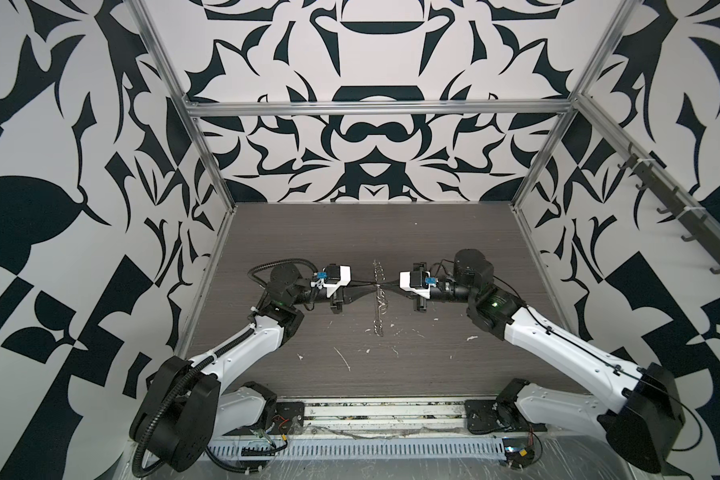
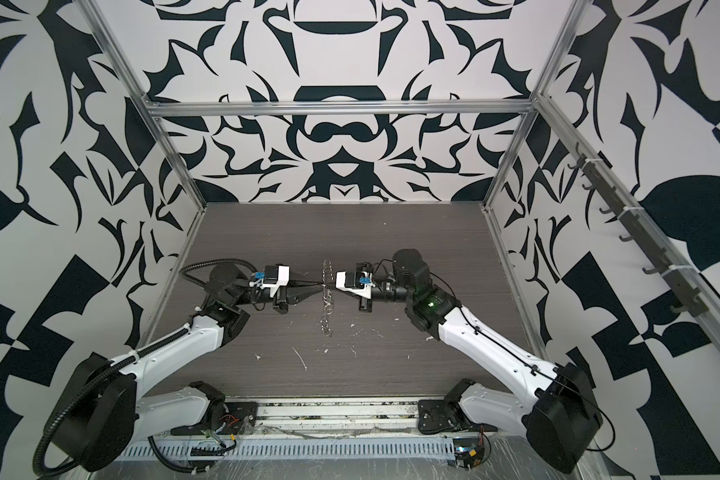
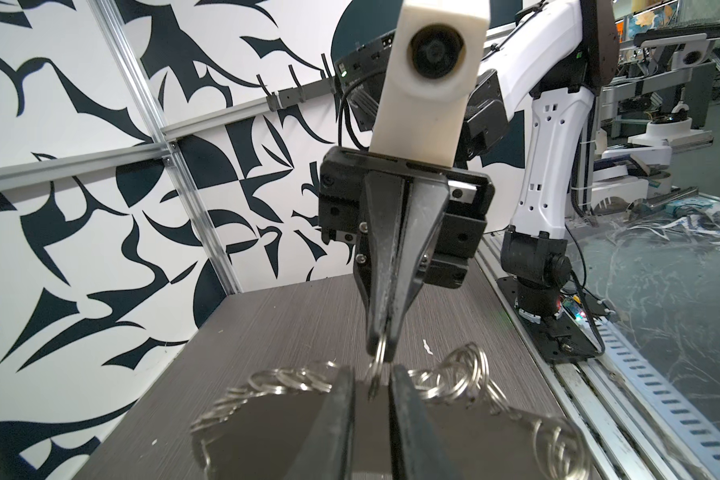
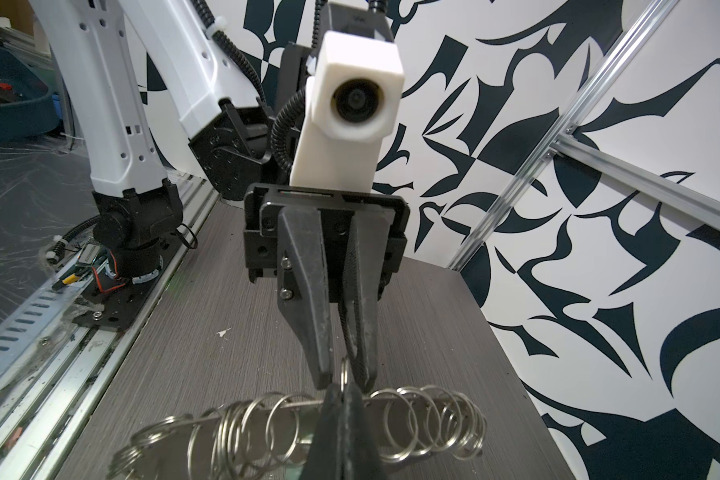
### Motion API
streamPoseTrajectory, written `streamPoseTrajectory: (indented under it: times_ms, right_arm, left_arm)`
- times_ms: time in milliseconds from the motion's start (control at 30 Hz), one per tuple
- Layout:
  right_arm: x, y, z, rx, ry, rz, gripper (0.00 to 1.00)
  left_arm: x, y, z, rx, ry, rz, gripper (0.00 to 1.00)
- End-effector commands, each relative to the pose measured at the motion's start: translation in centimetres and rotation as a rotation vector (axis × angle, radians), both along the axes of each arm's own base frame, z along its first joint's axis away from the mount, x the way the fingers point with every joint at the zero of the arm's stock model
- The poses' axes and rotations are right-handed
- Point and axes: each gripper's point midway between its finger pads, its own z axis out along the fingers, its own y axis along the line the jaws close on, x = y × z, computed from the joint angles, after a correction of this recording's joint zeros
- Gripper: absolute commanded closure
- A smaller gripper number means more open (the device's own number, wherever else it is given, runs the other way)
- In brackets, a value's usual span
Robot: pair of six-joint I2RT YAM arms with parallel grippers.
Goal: Remove the keys from the keyring
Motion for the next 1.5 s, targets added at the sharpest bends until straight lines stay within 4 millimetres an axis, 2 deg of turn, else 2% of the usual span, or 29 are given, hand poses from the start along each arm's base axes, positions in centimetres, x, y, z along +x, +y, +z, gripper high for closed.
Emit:
streamPoseTrajectory:
  times_ms: [0, 200, 367, 467, 600, 700, 767, 900, 1067, 1267, 1467]
  right_arm:
    - [-0.3, 0.0, 2.3, 0.071, -0.051, 0.021, 1.0]
    - [-0.2, 0.2, 2.5, 0.081, -0.045, 0.032, 1.0]
    - [-0.3, 0.3, 2.3, 0.077, -0.035, 0.038, 1.0]
    - [-0.3, 0.2, 1.9, 0.067, -0.029, 0.036, 1.0]
    - [-0.1, 0.1, 1.9, 0.063, -0.012, 0.012, 1.0]
    - [0.5, -0.3, 1.9, 0.06, -0.004, -0.037, 0.85]
    - [1.0, -0.7, 1.9, 0.062, 0.007, -0.076, 0.81]
    - [1.6, -1.9, 2.0, 0.079, 0.043, -0.128, 0.78]
    - [1.8, -2.8, 1.1, 0.075, 0.068, -0.163, 0.76]
    - [1.3, -3.0, -0.8, 0.066, 0.102, -0.165, 0.69]
    - [1.0, -2.7, -2.1, 0.062, 0.14, -0.143, 0.58]
  left_arm:
    - [-0.3, 0.1, 0.5, -0.017, -0.003, -0.025, 0.82]
    - [-0.2, 0.1, 0.3, -0.013, 0.0, -0.023, 0.83]
    - [0.0, 0.1, 0.6, -0.024, -0.012, -0.01, 0.91]
    - [0.0, 0.1, 0.8, -0.031, -0.026, 0.003, 1.0]
    - [0.1, 0.3, 0.7, -0.031, -0.033, 0.011, 1.0]
    - [0.1, 0.4, 0.6, -0.031, -0.036, 0.016, 1.0]
    - [0.1, 0.5, 0.7, -0.03, -0.035, 0.017, 1.0]
    - [0.2, 0.7, 0.7, -0.027, -0.036, 0.022, 1.0]
    - [0.2, 0.7, 0.8, -0.024, -0.037, 0.021, 1.0]
    - [0.3, 0.7, 0.9, -0.022, -0.033, 0.019, 1.0]
    - [0.4, 0.6, 1.0, -0.022, -0.035, 0.015, 1.0]
